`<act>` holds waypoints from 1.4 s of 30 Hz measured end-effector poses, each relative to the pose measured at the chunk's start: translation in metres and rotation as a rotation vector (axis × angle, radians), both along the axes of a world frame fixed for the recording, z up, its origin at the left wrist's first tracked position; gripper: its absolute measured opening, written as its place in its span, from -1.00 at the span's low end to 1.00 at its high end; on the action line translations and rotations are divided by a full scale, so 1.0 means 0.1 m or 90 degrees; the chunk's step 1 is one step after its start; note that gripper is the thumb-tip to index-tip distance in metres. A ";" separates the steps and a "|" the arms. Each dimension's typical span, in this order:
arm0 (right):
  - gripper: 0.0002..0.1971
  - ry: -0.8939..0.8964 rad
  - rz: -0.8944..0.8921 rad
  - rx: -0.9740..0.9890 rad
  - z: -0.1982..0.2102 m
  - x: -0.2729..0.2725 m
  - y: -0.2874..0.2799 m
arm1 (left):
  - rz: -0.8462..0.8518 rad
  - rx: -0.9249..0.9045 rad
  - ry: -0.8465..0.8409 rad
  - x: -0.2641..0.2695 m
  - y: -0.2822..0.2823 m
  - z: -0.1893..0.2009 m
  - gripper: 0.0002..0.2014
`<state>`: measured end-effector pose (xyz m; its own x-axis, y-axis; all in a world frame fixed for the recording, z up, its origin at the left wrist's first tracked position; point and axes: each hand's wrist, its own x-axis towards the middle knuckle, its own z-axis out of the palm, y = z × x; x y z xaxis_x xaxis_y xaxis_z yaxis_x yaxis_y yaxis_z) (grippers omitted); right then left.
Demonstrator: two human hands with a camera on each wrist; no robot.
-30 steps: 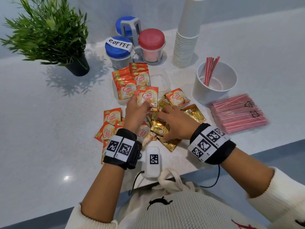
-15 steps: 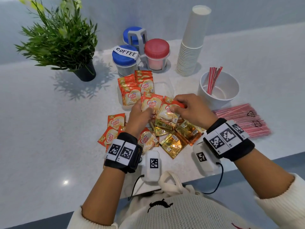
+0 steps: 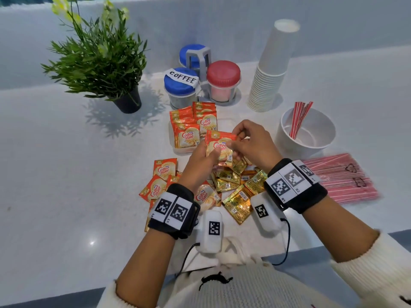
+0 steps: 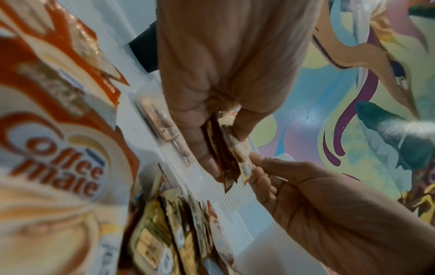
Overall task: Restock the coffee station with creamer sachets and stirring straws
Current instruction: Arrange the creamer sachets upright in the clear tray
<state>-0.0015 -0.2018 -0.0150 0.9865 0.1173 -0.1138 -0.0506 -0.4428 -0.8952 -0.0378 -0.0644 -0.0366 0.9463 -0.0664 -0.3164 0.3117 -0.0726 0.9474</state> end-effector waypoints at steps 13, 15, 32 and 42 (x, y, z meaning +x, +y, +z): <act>-0.79 0.039 0.015 0.030 0.06 0.34 0.19 | 0.113 0.162 -0.075 0.43 0.23 0.06 -0.76; -0.81 0.003 -0.006 -0.032 0.05 0.45 0.18 | 0.159 0.196 -0.082 0.54 0.30 0.08 -0.79; -0.79 -0.003 0.041 -0.306 -0.16 0.88 0.46 | 0.130 0.440 -0.032 0.90 0.41 -0.16 -0.01; -0.63 0.063 0.027 -0.197 -0.18 0.81 0.49 | 0.140 0.441 -0.050 0.90 0.40 -0.21 0.01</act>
<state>0.0794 -0.1531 -0.0329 0.9641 0.1026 -0.2449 -0.1060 -0.6968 -0.7094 0.0526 -0.0247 -0.0577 0.9362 0.3186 -0.1481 0.3215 -0.6064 0.7273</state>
